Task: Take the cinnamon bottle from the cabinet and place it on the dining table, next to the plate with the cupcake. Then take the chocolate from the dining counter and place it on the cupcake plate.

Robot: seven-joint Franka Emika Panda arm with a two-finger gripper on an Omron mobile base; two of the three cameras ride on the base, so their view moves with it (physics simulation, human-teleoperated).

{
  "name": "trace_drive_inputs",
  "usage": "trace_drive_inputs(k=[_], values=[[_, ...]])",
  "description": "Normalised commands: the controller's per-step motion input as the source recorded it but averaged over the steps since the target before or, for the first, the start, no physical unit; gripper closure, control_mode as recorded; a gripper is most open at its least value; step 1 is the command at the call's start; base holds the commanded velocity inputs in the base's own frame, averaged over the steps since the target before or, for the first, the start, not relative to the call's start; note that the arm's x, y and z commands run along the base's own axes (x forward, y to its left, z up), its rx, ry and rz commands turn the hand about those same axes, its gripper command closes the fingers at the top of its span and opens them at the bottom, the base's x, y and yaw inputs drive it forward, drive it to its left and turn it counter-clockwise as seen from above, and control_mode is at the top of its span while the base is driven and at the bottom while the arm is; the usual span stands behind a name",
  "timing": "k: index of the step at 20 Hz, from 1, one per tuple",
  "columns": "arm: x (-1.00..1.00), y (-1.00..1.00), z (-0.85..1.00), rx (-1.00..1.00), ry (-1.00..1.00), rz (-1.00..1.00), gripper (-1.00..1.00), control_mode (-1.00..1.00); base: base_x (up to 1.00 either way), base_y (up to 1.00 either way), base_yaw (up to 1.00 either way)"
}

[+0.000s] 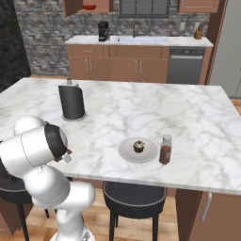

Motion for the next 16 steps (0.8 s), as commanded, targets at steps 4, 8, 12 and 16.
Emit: trace_drive_inputs(k=[4,8,12,16], values=[[0.13,0.0,-0.29,0.0,0.0,0.03,-1.0,-1.0,0.0,0.0,0.0],[0.05,0.0,-0.4,0.0,0.0,0.04,-1.0,-1.0,0.0,0.0,0.0],[0.0,0.0,-0.52,0.01,0.0,0.04,-1.0,-1.0,0.0,0.0,0.0],[0.0,0.0,-0.68,0.03,0.0,0.04,1.0,-1.0,0.0,0.0,0.0]])
